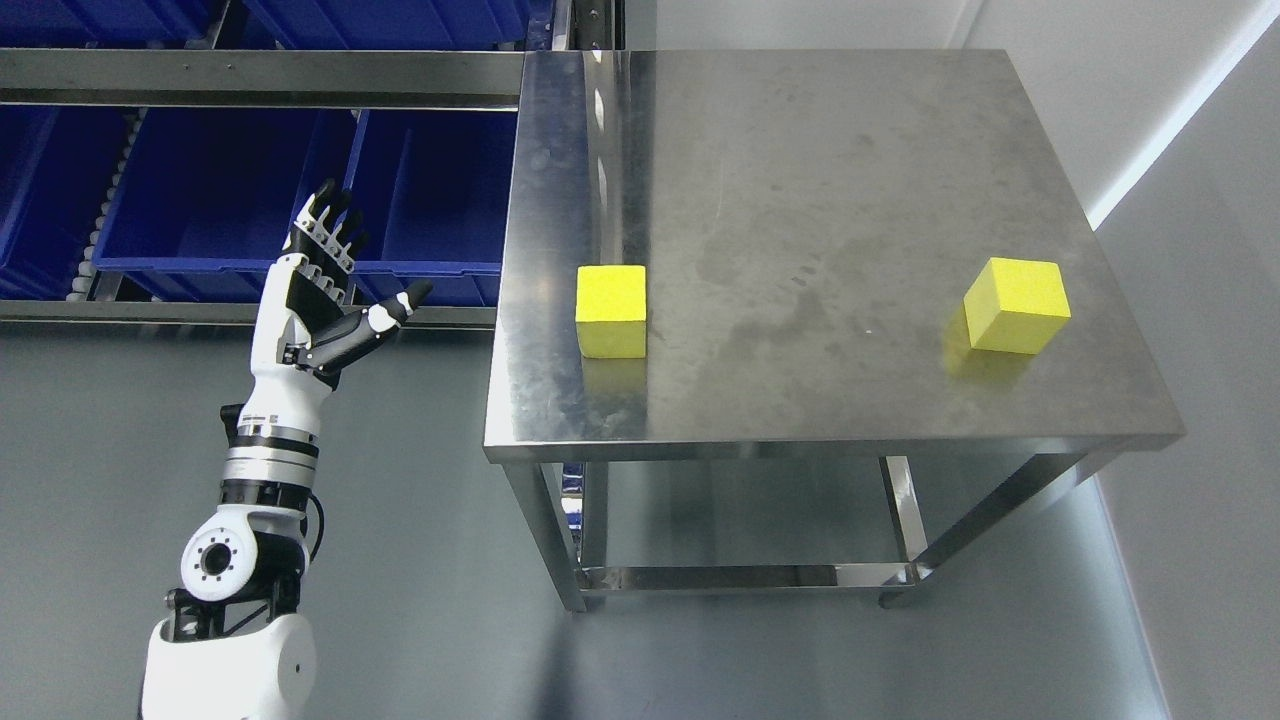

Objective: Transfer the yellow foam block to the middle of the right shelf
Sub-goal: 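Reach the left hand toward the yellow foam cube nearer the robot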

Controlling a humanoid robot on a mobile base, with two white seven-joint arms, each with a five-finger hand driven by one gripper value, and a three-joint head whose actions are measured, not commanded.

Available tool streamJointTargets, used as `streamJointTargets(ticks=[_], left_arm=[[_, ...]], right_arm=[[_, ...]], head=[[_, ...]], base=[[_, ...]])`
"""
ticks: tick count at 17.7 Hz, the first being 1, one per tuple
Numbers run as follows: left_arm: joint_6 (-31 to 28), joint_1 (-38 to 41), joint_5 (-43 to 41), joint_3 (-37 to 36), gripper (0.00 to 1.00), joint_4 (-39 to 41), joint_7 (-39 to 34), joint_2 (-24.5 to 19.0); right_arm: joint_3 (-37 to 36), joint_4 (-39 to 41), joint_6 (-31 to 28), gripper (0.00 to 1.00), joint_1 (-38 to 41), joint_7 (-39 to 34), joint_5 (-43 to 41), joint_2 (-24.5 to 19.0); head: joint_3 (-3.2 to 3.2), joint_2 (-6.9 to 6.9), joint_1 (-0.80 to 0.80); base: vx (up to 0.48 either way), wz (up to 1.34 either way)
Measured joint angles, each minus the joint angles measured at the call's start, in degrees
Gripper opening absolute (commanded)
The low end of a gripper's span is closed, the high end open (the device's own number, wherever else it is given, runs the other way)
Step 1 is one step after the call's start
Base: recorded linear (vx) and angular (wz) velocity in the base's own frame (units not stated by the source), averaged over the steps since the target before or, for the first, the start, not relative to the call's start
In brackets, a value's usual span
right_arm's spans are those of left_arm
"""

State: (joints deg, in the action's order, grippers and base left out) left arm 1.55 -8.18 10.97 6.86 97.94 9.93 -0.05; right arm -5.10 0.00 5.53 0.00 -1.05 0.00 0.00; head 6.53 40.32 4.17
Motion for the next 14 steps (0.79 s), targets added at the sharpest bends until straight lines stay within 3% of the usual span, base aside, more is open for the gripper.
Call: streamJointTargets(ticks=[3, 7, 14], left_arm=[[-0.06, -0.11, 0.01, 0.0, 1.0, -0.01, 0.0, 0.01], [0.06, -0.3, 0.0, -0.01, 1.0, -0.01, 0.53, 0.02], [2.41, -1.5, -0.03, -0.27, 1.0, 0.19, 20.44, -4.08]], right_arm=[[0.0, 0.0, 0.0, 1.0, 0.0, -0.01, 4.81, 0.0], [0.0, 0.0, 0.0, 1.0, 0.0, -0.01, 2.23, 0.0], [0.0, 0.0, 0.0, 1.0, 0.0, -0.02, 0.51, 0.0]], head=[[0.0, 0.0, 0.0], [0.0, 0.0, 0.0], [0.0, 0.0, 0.0]], base=[[0.0, 0.0], [0.0, 0.0], [0.0, 0.0]])
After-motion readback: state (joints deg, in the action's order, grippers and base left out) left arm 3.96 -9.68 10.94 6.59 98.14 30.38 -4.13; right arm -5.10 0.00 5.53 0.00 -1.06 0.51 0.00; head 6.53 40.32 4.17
